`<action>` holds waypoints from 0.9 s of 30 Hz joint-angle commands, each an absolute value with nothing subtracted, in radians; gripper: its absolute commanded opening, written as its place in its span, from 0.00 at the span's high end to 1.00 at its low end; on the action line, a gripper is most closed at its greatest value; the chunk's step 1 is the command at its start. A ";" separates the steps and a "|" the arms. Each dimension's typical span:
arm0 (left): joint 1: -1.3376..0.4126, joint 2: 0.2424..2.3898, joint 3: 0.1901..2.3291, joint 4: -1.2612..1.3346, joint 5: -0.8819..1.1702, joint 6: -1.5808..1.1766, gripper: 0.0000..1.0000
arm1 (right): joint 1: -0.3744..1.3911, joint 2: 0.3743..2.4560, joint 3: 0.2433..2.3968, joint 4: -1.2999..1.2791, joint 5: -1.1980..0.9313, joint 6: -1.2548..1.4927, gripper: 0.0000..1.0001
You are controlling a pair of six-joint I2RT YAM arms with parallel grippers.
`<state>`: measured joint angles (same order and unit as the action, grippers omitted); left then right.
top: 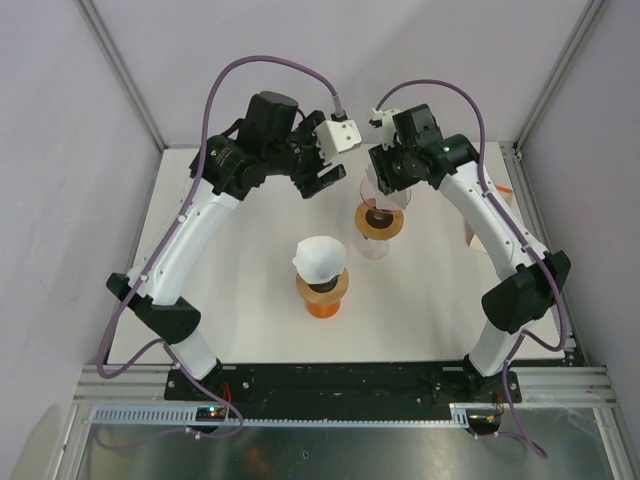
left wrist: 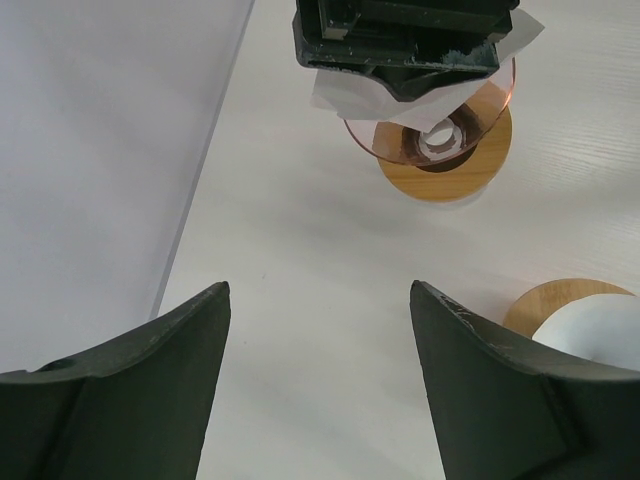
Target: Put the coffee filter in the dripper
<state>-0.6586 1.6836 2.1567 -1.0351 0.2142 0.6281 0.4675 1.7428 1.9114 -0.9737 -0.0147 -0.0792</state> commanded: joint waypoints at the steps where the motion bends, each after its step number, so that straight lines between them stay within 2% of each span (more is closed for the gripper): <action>1: -0.652 1.638 2.177 -1.024 0.236 0.624 0.22 | 0.469 1.691 1.975 -0.961 0.046 -0.107 0.51; 11: -0.651 1.630 2.165 -1.024 0.233 0.631 0.22 | 0.475 1.666 2.068 -0.962 0.087 -0.162 0.49; 13: -0.649 1.623 2.161 -1.025 0.233 0.633 0.22 | 0.471 1.670 2.062 -0.965 0.083 -0.166 0.58; 16: -0.647 1.612 2.155 -1.025 0.234 0.636 0.22 | 0.454 1.681 2.054 -0.975 0.046 -0.159 0.84; 18: -0.644 1.605 2.153 -1.024 0.234 0.639 0.21 | 0.444 1.689 2.056 -0.980 -0.009 -0.150 0.95; 21: -0.640 1.599 2.151 -1.023 0.234 0.640 0.21 | 0.440 1.715 2.064 -1.013 -0.085 -0.141 0.99; 27: -0.636 1.585 2.145 -1.024 0.239 0.641 0.21 | 0.440 1.789 2.069 -1.108 -0.131 -0.134 1.00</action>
